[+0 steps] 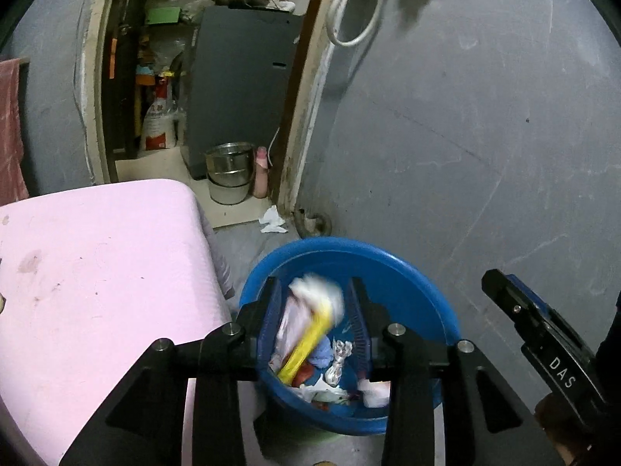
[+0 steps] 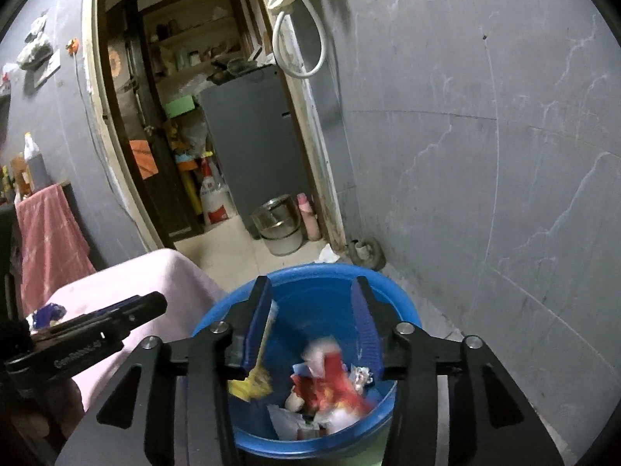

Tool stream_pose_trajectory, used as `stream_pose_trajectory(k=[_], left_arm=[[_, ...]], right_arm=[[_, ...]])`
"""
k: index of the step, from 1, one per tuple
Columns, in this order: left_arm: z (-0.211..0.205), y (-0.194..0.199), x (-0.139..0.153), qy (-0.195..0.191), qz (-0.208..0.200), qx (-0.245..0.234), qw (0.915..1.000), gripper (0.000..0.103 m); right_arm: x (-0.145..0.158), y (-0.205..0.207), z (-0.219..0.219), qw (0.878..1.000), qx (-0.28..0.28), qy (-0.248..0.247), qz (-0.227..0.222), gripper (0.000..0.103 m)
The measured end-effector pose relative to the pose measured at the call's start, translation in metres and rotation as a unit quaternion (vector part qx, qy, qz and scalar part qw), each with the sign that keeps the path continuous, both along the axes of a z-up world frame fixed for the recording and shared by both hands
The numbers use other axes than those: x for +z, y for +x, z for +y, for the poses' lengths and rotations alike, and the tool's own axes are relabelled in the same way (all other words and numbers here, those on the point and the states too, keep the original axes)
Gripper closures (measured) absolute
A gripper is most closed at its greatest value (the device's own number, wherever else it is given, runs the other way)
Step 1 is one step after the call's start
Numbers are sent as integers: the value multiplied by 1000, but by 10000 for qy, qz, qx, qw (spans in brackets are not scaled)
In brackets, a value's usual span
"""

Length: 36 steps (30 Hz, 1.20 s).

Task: Collect trash
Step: 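Open both grippers to drop the box and pack into the basin, then move both grippers back to the table toward the blue packet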

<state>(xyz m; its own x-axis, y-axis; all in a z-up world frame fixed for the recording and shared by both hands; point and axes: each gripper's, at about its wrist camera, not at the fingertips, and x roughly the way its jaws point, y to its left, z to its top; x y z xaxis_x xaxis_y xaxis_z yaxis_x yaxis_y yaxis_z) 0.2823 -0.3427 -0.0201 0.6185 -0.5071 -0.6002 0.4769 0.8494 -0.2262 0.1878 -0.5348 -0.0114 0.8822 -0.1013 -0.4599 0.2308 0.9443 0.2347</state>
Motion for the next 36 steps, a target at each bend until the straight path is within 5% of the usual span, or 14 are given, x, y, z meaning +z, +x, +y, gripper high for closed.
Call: stream_pose_trajectory(k=[4,6,10,18,36], left_arm=[[12,-4,13,-91,-175,113,9997,65],[20,-7,20,-196,-292,199,9992,56],[40,-11,35,-316,-568,407,9971,44],[83,-21,61,-402,-1089,888,9893,11],[184,-29,77,-294,-1451,1729,9737,9]], right_arm=[[9,-4,3,9996,-66,-89,-248,49],[16,-6,5,9989,-98,-143,-435,47],[27,-9,14,9969,-139,-213,-738,24],[41,-9,38,9928,-96,-369,-1133,5],[69,10,119,9830,512,-521,-1683,0]])
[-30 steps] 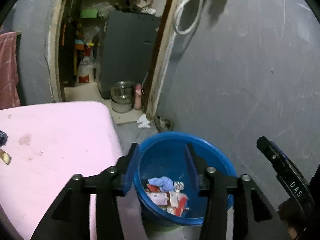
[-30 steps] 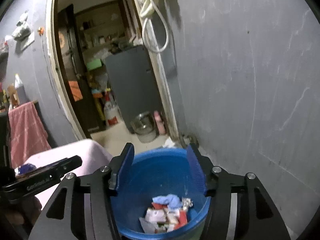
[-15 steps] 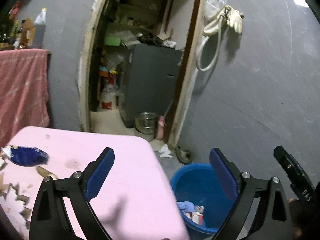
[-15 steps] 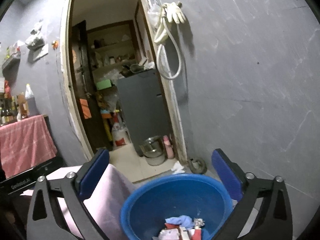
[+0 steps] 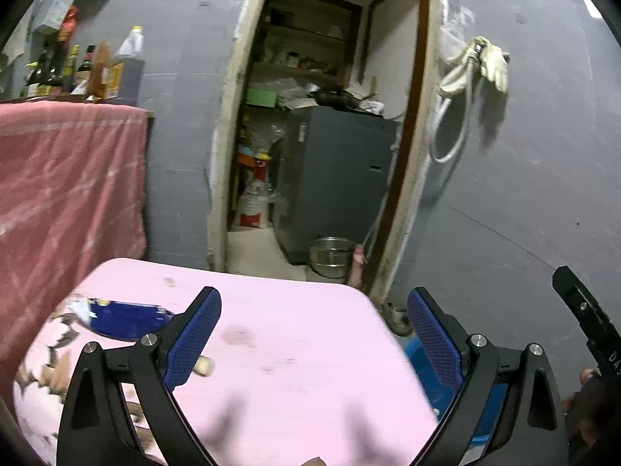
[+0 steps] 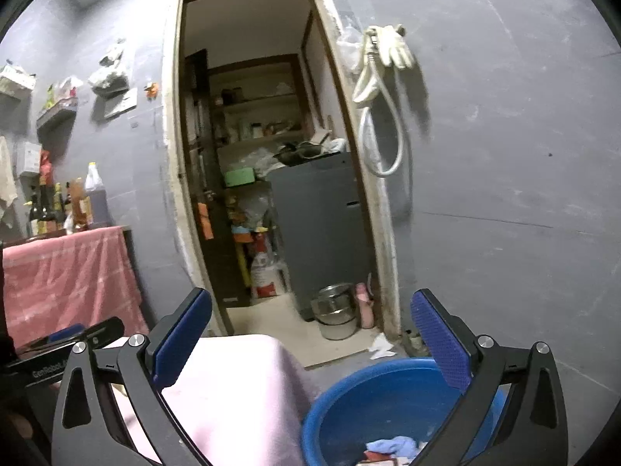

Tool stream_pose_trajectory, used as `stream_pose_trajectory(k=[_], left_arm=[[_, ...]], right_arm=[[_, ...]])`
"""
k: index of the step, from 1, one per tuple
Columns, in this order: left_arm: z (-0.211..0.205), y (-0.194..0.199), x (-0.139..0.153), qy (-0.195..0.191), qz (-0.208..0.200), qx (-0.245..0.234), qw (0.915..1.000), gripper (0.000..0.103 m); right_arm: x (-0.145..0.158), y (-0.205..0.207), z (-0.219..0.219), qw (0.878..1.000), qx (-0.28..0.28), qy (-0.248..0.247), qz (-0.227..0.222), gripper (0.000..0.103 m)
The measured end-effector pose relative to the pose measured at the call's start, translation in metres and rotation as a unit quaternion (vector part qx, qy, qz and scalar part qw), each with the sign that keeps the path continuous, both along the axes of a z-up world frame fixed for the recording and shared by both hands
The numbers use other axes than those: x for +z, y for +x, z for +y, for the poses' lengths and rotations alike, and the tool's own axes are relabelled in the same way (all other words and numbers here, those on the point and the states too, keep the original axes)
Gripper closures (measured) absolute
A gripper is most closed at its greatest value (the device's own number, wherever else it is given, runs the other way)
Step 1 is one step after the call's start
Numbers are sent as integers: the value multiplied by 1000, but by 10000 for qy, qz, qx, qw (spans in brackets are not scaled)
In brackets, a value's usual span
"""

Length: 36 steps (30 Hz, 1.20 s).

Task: Collect trash
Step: 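Move both grippers back to the table toward the blue packet, then grasp the blue-white packet with the left gripper while the right gripper grasps the beige stick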

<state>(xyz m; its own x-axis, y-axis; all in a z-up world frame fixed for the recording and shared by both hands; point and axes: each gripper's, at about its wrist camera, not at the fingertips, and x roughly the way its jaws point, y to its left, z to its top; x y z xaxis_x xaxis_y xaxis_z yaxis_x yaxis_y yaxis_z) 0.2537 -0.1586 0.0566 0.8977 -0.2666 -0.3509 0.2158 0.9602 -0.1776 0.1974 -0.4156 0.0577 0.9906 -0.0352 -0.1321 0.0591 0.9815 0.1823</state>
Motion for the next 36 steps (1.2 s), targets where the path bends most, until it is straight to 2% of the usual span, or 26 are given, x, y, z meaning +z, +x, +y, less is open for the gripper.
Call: stream_pose_trajectory(k=[7,15,20,25,31,34,36], left_arm=[[66,2,-5,110,82,471,9988,9],[150,17,-28,78,510,1054,9931,9],[179,25,-44,130,793,1235,9891,9],[194,35,-57,233,1072,1200,9867,9],[213,44,-70,117,1359,1140,9841,10],[224,51,-73,-61,1481,1102,9828,12],[231,56,-75,-197,1574,1034,9819,21]], right_arm=[[0,15,38,9994,324,-30,74,0],[-2,45,90,9947,933,-198,388,0],[-9,65,122,9877,1346,-400,685,0],[-18,85,154,9753,1834,-631,1055,0],[-42,108,182,9548,2333,-632,1730,0],[-58,118,192,9401,2551,-625,2174,9],[-69,126,198,9274,2728,-610,2487,17]])
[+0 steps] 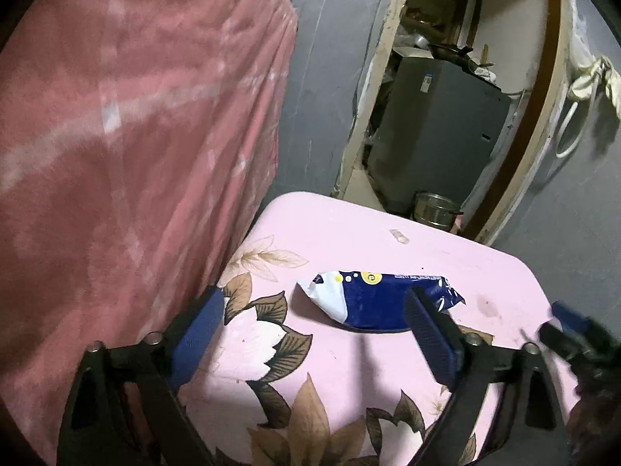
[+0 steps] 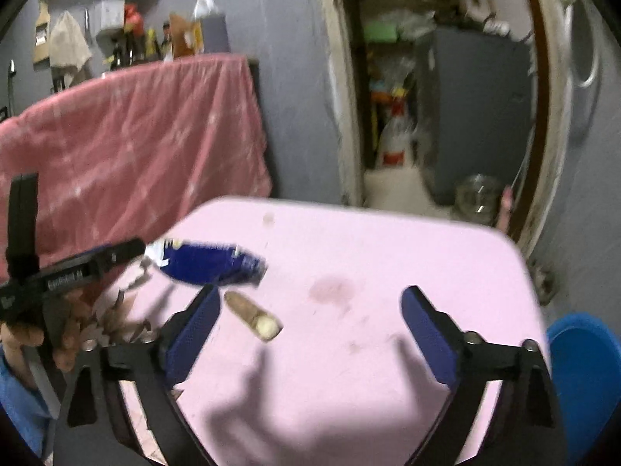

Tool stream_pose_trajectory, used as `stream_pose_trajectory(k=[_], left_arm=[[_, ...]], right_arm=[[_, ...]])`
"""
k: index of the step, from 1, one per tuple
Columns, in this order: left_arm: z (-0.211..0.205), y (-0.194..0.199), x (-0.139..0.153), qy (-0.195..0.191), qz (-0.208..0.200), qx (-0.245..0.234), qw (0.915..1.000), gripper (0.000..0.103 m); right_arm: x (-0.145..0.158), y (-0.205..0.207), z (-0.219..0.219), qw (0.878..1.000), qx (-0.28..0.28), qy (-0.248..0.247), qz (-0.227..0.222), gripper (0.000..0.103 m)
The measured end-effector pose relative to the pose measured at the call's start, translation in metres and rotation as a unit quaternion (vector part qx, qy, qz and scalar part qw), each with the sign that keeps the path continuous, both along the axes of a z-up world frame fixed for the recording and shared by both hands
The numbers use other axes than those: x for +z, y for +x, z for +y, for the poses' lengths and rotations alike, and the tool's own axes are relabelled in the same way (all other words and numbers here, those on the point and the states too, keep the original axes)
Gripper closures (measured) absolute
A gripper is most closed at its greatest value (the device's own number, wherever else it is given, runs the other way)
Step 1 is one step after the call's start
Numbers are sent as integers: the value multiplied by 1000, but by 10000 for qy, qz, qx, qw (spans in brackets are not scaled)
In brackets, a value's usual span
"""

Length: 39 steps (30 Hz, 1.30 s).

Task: Collect trash
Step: 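Grasp the blue-white packet with the left gripper while the right gripper grasps the beige stick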

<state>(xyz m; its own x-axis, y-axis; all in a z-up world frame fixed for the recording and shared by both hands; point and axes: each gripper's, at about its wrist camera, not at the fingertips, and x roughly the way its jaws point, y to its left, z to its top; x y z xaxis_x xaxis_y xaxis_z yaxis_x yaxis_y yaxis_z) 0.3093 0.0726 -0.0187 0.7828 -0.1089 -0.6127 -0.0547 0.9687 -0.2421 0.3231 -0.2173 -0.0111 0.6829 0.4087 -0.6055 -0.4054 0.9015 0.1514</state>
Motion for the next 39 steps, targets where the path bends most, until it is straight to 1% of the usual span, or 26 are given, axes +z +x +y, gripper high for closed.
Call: stream_pose_trajectory(k=[3,4,5,6,8,9,10,12,13,14,16,17,20,23,25,26,34,39], left_arm=[[8,5,-4,-217,122,-63,9997,33],[10,6,-4,-281,153,-92,9994,36],[12,7,-4,-341,193,-136,9991,41],[14,8,-4,-398,231,-177,9988,45],[17,11,-2,-472,253,-212,9983,50],[17,11,0,-505,254,-230,9981,53],[18,11,1,-532,257,-250,9979,56],[19,12,2,-563,292,-271,9976,65],[17,15,2,-566,309,-288,9975,67],[15,16,3,-557,326,-302,9975,72],[11,16,3,-519,363,-329,9975,79],[9,16,3,-509,376,-347,9974,84],[6,16,4,-526,389,-373,9972,89],[2,13,5,-560,374,-393,9970,93],[0,8,6,-588,348,-408,9968,94],[-1,5,6,-578,334,-404,9970,94],[-19,-27,6,-583,208,-300,9976,98],[-35,-50,11,-534,61,-217,9983,99]], right_arm=[[-13,8,12,9991,250,-85,333,22],[-15,10,15,9987,308,-116,392,25],[-18,12,20,9979,397,-173,485,28],[-21,14,25,9967,505,-230,601,29],[-22,19,33,9954,607,-302,672,31],[-22,20,36,9947,655,-350,710,32],[-22,22,38,9941,695,-350,760,34],[-24,27,42,9921,799,-333,908,40],[-25,29,42,9913,828,-335,968,44],[-27,31,45,9902,867,-342,1041,48],[-30,34,49,9878,963,-373,1163,51],[-29,33,50,9877,973,-409,1152,55],[-29,32,53,9873,999,-521,1118,68],[-29,28,50,9882,957,-569,1052,77],[-29,24,48,9890,918,-550,1017,83],[-29,22,45,9896,892,-513,1008,84],[-28,-2,29,9932,665,-340,893,85],[-24,-22,11,9963,441,-201,715,85]])
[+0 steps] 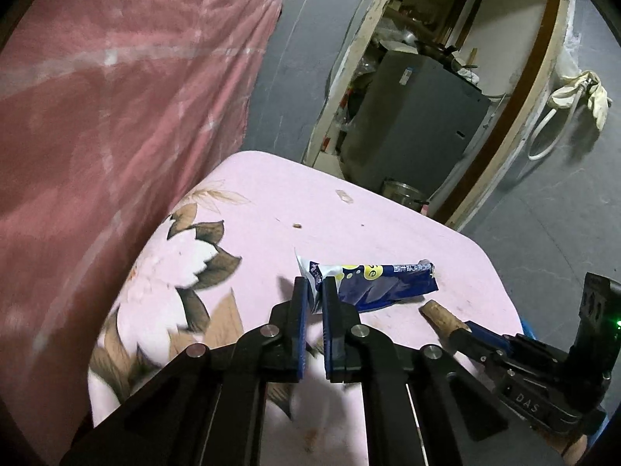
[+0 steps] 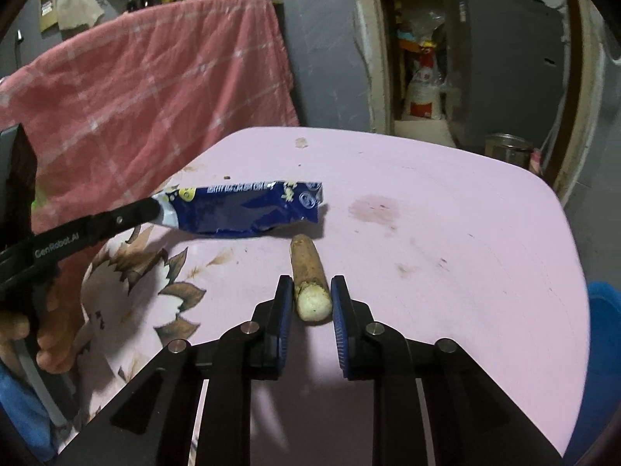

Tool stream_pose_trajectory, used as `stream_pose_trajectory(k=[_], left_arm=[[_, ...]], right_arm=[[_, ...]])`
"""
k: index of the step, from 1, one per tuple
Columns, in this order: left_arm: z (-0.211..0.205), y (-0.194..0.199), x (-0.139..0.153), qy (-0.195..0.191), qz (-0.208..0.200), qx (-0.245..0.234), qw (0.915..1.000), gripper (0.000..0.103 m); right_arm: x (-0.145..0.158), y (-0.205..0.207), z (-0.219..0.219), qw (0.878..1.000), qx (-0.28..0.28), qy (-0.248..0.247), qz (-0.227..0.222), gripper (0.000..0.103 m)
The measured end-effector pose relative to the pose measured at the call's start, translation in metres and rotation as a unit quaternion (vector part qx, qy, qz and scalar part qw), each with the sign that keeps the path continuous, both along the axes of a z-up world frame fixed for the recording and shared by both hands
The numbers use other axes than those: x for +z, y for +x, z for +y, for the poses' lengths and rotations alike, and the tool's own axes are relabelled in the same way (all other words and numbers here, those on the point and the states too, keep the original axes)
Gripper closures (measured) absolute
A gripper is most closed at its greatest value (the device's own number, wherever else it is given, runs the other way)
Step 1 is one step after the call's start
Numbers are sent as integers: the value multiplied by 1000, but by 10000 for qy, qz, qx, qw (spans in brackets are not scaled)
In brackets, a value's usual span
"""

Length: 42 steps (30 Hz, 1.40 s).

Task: Collect trash
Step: 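Grasp the blue-white packet with the left gripper while the right gripper grasps the beige stick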

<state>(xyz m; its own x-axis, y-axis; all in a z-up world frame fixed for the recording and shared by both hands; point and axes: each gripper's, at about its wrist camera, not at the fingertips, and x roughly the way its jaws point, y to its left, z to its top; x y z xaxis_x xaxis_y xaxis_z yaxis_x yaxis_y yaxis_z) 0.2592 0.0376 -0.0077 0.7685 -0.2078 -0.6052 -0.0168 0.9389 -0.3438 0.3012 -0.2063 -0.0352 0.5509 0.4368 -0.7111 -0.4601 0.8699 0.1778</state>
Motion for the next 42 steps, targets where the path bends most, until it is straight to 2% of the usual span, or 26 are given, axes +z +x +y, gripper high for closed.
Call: stream_pose_trajectory(k=[8,14,21,29,38,40,41,42], left_arm=[[-32,-33,1,120,-202,106,9997,99],[-50,-47,-7,77,-20,49,10000,99],[-61,-60,-13,46,169,-172,9997,99],[-74,-65,-17,39,364,-457,9983,99],[-81,-68,-18,25,437,-546,9976,99],[-82,-67,-17,65,448,-604,9971,97],[-81,-67,-16,107,437,-648,9969,93],[-81,-67,-15,182,414,-693,9966,84]], right_arm=[[6,-29,-29,9994,-276,5,-221,86],[5,-44,-47,9982,-492,-54,-324,86],[-3,-50,-60,9976,-651,-8,-241,85],[-7,-51,-65,9978,-626,64,-219,84],[-8,-49,-61,9979,-591,7,-269,84],[-8,-47,-60,9979,-594,0,-276,84],[-8,-46,-60,9978,-597,0,-276,84],[-8,-47,-60,9978,-599,3,-274,84]])
